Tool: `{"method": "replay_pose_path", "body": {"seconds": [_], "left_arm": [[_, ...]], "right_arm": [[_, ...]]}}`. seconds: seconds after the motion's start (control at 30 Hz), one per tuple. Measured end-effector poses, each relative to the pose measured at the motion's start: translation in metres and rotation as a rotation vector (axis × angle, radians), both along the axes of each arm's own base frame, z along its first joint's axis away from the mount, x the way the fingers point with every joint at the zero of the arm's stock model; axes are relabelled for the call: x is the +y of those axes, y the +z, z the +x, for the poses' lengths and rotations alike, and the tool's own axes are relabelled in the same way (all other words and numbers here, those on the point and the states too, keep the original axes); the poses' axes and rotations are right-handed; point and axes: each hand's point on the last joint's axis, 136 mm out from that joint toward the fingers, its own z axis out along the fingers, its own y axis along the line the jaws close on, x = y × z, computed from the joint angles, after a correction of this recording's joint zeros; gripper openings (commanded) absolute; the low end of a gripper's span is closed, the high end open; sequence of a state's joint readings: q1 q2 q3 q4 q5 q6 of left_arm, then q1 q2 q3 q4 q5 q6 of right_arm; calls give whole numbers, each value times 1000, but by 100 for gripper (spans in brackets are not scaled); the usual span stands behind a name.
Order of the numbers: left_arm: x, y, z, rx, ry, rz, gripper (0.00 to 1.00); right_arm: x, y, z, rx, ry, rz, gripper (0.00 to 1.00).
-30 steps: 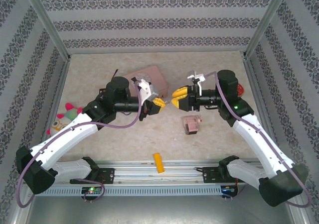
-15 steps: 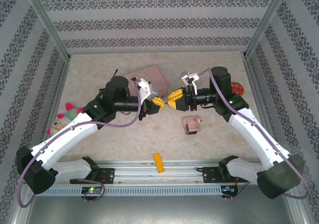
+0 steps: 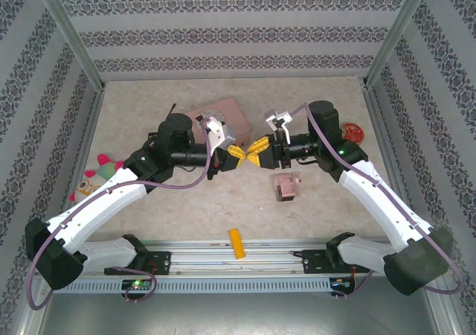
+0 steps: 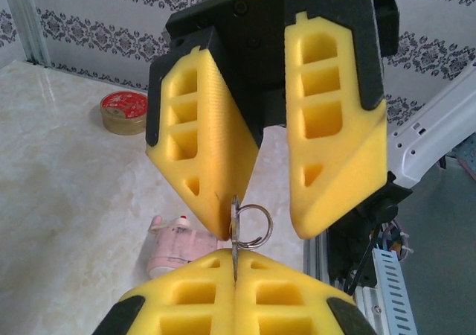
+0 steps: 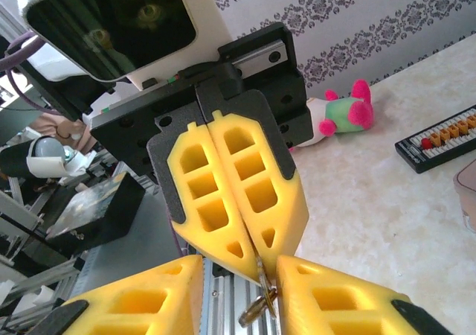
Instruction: Unlock a padlock with a key
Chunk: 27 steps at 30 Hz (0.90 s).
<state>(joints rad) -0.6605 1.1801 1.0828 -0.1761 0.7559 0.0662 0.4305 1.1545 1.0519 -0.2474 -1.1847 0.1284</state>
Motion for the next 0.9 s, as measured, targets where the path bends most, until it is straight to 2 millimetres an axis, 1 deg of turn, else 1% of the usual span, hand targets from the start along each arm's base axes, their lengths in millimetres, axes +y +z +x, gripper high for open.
{"method": "replay_pose_path", "body": {"seconds": [0.2, 0.33, 0.63, 0.7, 0.9], "left_arm": [[1, -4, -1, 24, 4, 12, 0], [2, -7, -2, 37, 3, 21, 0], [6, -8, -2, 60, -6, 24, 0], [7, -8, -1, 70, -6, 25, 0], [7, -6, -1, 92, -17, 26, 0]], "right_arm": [[4, -6, -2, 11, -10, -26, 34], [5, -8, -2, 18, -12, -34, 37], [6, -12, -1, 34, -8, -42, 37], [6, -12, -2, 35, -5, -40, 36], [6, -12, -2, 35, -6, -41, 29]]}}
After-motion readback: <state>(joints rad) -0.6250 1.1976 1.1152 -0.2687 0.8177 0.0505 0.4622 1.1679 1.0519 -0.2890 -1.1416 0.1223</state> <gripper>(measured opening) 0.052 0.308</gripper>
